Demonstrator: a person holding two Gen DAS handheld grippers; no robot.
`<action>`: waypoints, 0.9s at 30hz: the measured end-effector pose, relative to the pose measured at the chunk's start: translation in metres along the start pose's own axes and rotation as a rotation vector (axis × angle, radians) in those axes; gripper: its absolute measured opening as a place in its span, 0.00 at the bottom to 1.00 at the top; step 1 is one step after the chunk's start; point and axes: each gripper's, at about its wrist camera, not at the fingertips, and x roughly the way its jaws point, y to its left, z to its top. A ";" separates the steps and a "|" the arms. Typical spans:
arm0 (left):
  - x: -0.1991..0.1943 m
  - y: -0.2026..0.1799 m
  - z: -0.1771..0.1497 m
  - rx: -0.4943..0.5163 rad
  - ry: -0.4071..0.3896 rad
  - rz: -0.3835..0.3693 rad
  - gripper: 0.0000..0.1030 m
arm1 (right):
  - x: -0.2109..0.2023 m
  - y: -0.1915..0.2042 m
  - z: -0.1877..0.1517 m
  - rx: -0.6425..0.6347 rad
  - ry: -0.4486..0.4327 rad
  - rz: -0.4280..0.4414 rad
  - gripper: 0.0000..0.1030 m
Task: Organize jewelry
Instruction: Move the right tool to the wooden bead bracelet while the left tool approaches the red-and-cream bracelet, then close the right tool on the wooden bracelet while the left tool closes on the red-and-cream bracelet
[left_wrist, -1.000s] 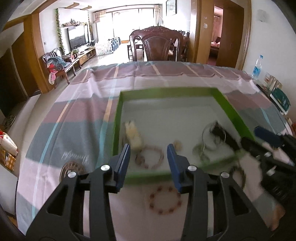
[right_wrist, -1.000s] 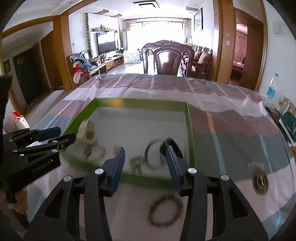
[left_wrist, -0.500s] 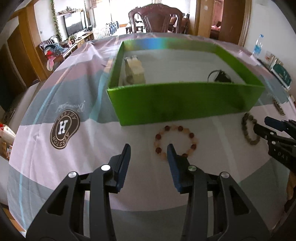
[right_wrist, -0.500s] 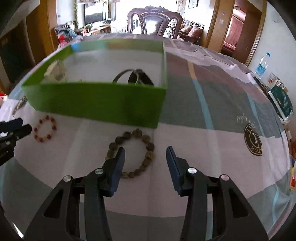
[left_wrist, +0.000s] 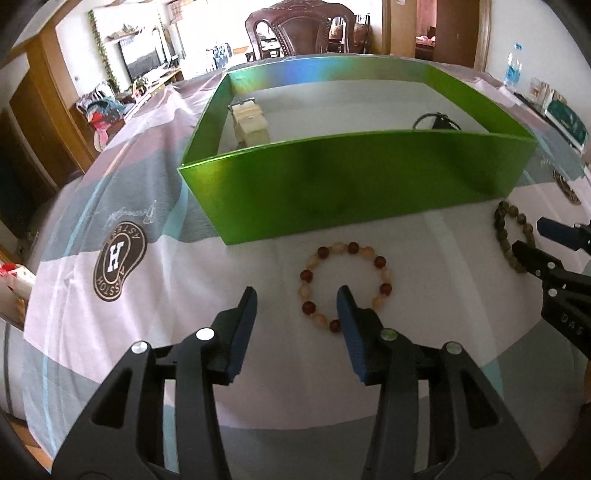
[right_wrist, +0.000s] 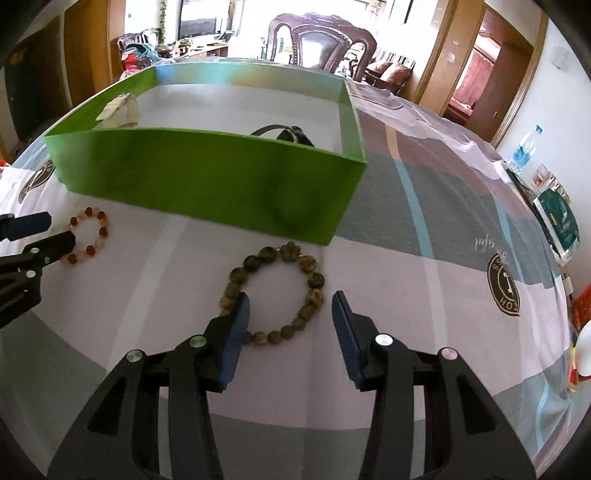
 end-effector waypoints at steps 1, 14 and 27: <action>-0.002 -0.003 -0.001 0.008 0.000 0.003 0.44 | -0.002 0.002 -0.002 -0.004 0.000 0.004 0.45; -0.023 -0.006 -0.026 0.020 0.010 -0.124 0.46 | -0.034 0.018 -0.032 -0.022 0.009 0.117 0.47; -0.017 -0.010 -0.023 0.008 0.013 -0.142 0.22 | -0.024 0.018 -0.026 0.012 0.007 0.142 0.14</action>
